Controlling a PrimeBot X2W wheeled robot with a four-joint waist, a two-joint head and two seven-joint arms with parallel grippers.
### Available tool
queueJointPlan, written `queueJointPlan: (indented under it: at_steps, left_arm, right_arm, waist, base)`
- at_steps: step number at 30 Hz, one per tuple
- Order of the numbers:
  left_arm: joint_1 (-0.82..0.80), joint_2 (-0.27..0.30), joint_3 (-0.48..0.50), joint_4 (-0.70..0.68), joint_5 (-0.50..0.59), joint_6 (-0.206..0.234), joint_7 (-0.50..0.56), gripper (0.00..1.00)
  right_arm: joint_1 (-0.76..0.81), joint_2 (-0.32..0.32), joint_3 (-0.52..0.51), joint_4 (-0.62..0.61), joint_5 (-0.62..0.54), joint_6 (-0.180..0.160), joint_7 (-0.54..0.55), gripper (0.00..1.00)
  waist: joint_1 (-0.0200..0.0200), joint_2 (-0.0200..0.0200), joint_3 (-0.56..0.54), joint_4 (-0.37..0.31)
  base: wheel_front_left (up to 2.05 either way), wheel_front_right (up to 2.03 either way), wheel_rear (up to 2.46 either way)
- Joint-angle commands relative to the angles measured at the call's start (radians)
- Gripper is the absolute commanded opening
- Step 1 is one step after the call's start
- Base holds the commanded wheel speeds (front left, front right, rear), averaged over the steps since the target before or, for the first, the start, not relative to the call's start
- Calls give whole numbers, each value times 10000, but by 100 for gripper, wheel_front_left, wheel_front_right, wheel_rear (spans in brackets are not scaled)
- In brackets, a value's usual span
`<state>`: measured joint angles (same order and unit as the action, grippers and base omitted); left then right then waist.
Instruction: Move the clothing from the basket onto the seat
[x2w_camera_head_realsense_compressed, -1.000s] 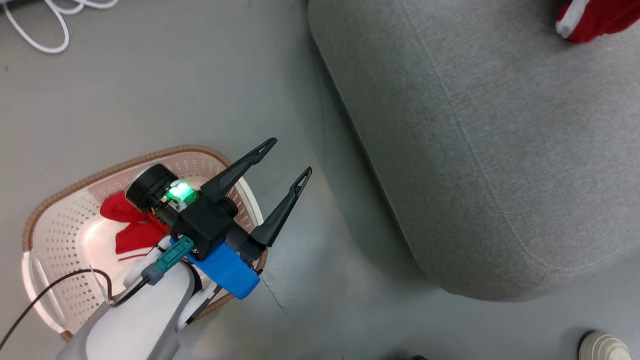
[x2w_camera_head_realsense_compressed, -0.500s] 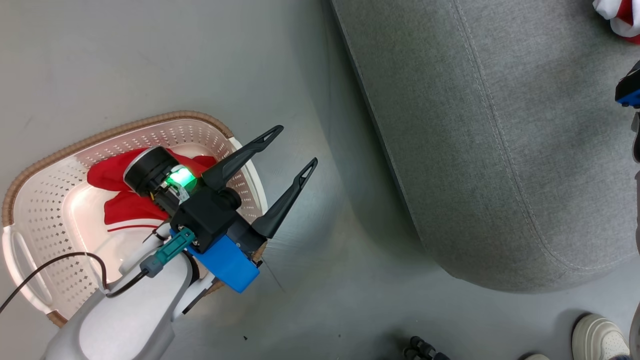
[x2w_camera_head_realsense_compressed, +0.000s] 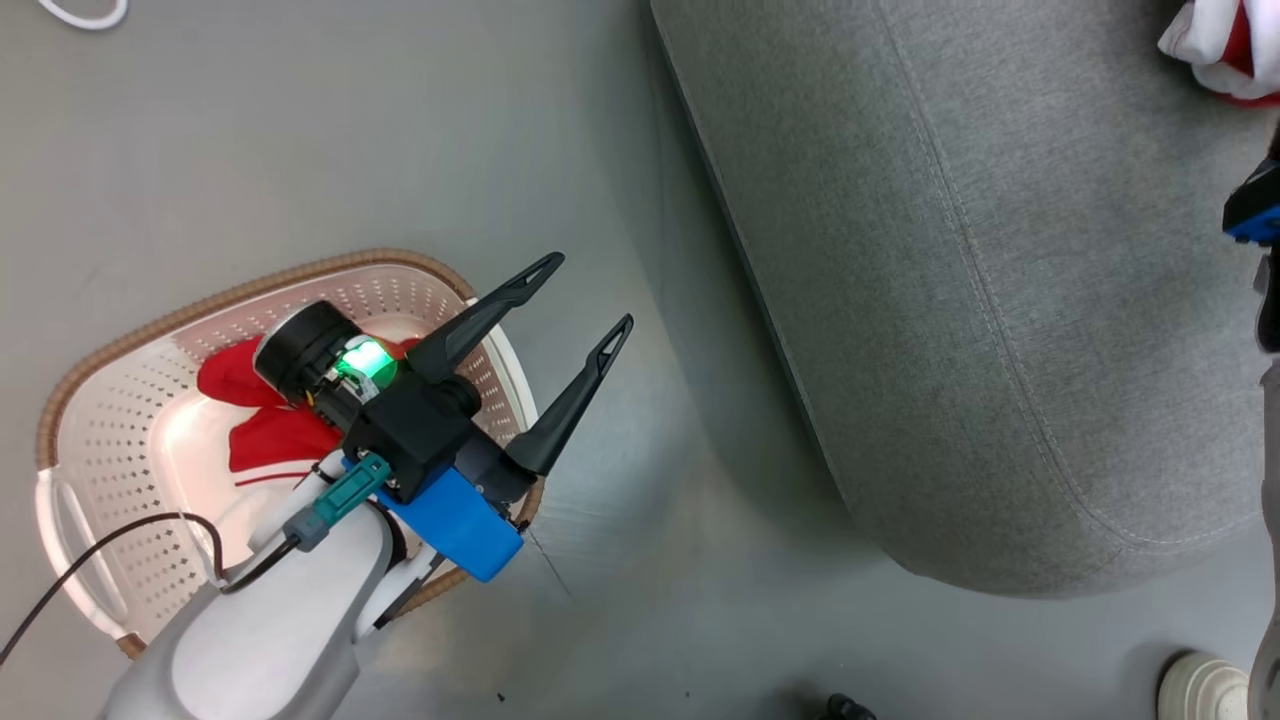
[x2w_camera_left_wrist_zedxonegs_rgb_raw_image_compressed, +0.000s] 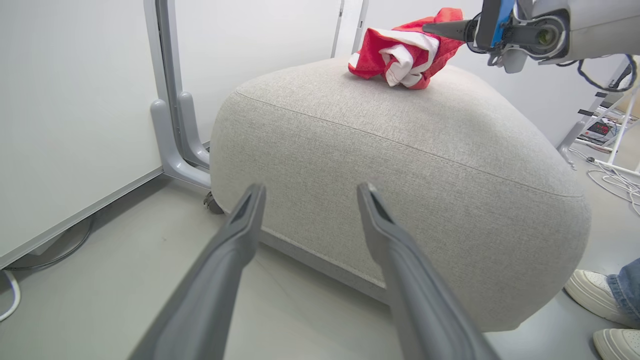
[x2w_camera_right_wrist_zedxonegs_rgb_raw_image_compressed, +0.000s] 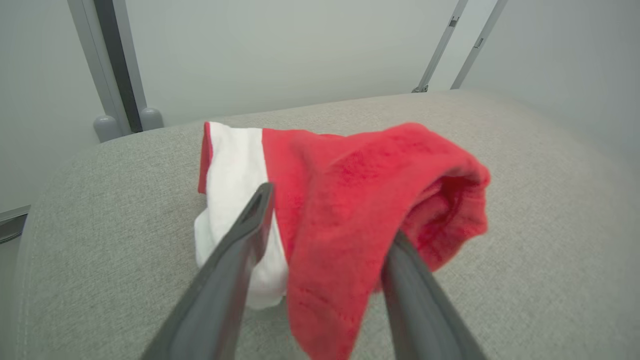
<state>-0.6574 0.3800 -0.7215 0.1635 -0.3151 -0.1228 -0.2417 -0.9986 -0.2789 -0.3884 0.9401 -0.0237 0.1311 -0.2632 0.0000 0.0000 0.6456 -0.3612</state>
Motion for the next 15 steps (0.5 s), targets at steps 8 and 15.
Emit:
queueJointPlan:
  at_steps: [8, 15]
  left_arm:
    - [594, -398, 179, 501, -275, 197, -222, 100]
    - [1533, -1008, 758, 721, -451, 250, -243, 100]
  right_arm:
    - [921, 80, 5, -206, -242, -7, -19, 100]
    - [2063, 130, 231, -669, -656, -7, -15, 100]
  waist:
    - [0, 0, -1235, 178]
    - [0, 0, -2830, 528]
  base:
    - [0, 0, 0]
    - [0, 0, 0]
